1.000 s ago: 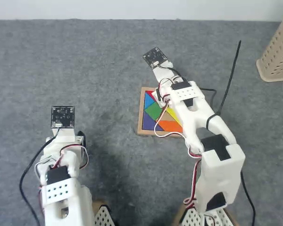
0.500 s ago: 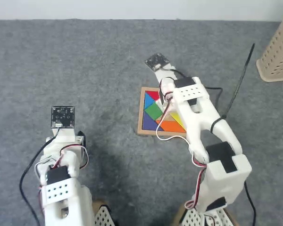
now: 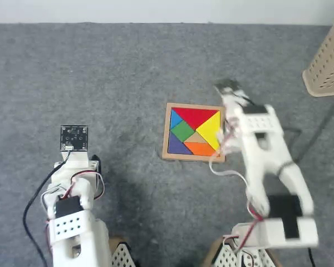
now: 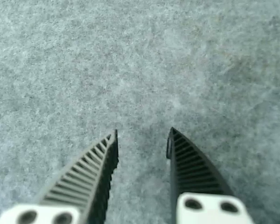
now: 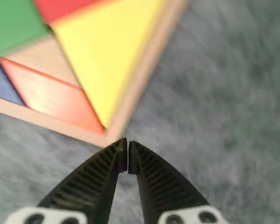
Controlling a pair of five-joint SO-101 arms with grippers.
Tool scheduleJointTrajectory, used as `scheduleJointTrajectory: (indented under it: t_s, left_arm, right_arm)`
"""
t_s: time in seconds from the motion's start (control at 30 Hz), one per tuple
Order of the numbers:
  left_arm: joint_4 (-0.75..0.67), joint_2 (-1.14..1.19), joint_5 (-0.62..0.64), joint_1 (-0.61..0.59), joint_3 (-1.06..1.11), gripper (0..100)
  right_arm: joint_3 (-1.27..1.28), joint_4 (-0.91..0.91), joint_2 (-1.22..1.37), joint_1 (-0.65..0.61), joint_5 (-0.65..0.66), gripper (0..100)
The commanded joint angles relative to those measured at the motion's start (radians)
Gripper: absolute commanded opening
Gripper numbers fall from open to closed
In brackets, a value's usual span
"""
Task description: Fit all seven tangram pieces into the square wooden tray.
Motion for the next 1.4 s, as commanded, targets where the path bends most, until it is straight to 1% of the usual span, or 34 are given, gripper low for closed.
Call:
scheduleJointTrajectory:
  t_s: [0.0,0.1,0.3,0.5,0.63,0.8,0.87,1.03,1.2,1.37]
  left_arm:
    - [-0.026,-0.02,-0.006,-0.005,-0.004,17]
    - [-0.026,-0.02,-0.006,-0.005,-0.004,17]
    - [-0.026,-0.02,-0.006,-0.005,-0.004,17]
    - [-0.026,-0.02,-0.006,-0.005,-0.004,17]
    - [-0.026,-0.02,-0.006,-0.005,-0.004,17]
    - [-0.026,-0.02,-0.006,-0.005,-0.004,17]
    - [-0.026,-0.02,-0.006,-0.005,-0.004,17]
    - [-0.026,-0.02,-0.006,-0.005,-0.004,17]
    - [-0.026,-0.02,-0.006,-0.005,-0.004,17]
    - [-0.026,-0.02,-0.006,-0.005,-0.004,17]
  right_arm:
    - [0.244,-0.11,-0.246,0.088,-0.012,0.6]
    - [0.407,-0.151,-0.412,0.15,-0.012,0.9]
    - [0.634,-0.199,-0.748,0.254,-0.012,0.9]
    - [0.842,-0.257,-1.124,0.309,-0.012,0.9]
    - [0.95,-0.211,-1.412,0.311,-0.018,0.8]
    - [1.026,-0.002,-1.753,0.314,-0.015,0.7]
    - [1.045,0.031,-1.741,0.312,-0.015,0.7]
    - [1.119,0.042,-1.673,0.312,-0.014,0.8]
    - [1.112,0.179,-1.685,0.308,-0.015,0.8]
    - [1.112,0.196,-1.722,0.308,-0.015,0.8]
